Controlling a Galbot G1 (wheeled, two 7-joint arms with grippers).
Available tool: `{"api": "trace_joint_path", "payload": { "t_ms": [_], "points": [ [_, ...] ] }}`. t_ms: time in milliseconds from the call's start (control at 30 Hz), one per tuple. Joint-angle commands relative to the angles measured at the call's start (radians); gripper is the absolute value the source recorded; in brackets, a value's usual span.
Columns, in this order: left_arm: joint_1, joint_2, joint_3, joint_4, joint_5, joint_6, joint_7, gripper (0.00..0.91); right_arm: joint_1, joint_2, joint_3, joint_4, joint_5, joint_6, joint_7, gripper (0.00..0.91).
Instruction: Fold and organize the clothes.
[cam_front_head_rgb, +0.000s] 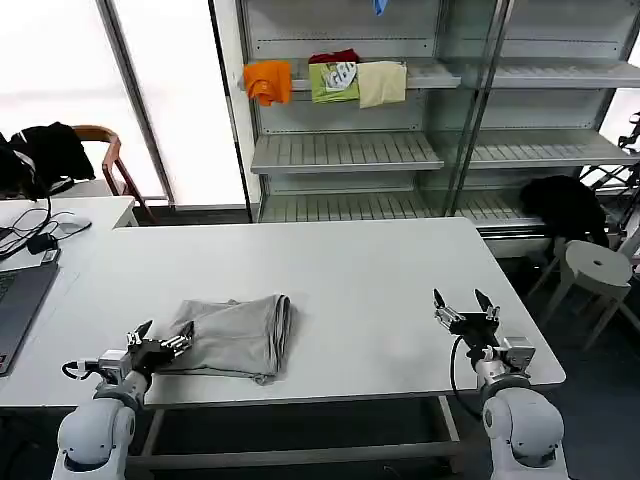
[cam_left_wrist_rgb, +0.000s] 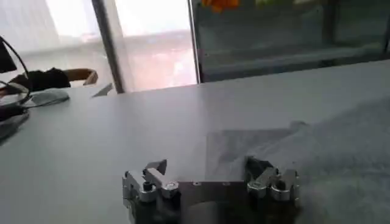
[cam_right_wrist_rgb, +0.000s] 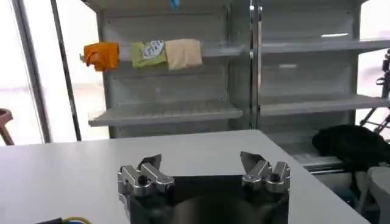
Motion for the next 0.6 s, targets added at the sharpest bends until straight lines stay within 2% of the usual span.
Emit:
{"api": "trace_joint_path", "payload": {
  "t_ms": [33, 600],
  "points": [
    [0.002, 0.005, -0.015, 0.033, -0.014, -0.011, 0.012, 0.020, 0.000, 0.001, 0.000, -0.005, -0.001, 0.002, 0.000, 0.907],
    [0.007, -0.012, -0.010, 0.023, -0.176, 0.065, 0.057, 0.020, -0.005, -0.004, 0.010, 0.003, 0.005, 0.004, 0.003, 0.907]
  ]
}}
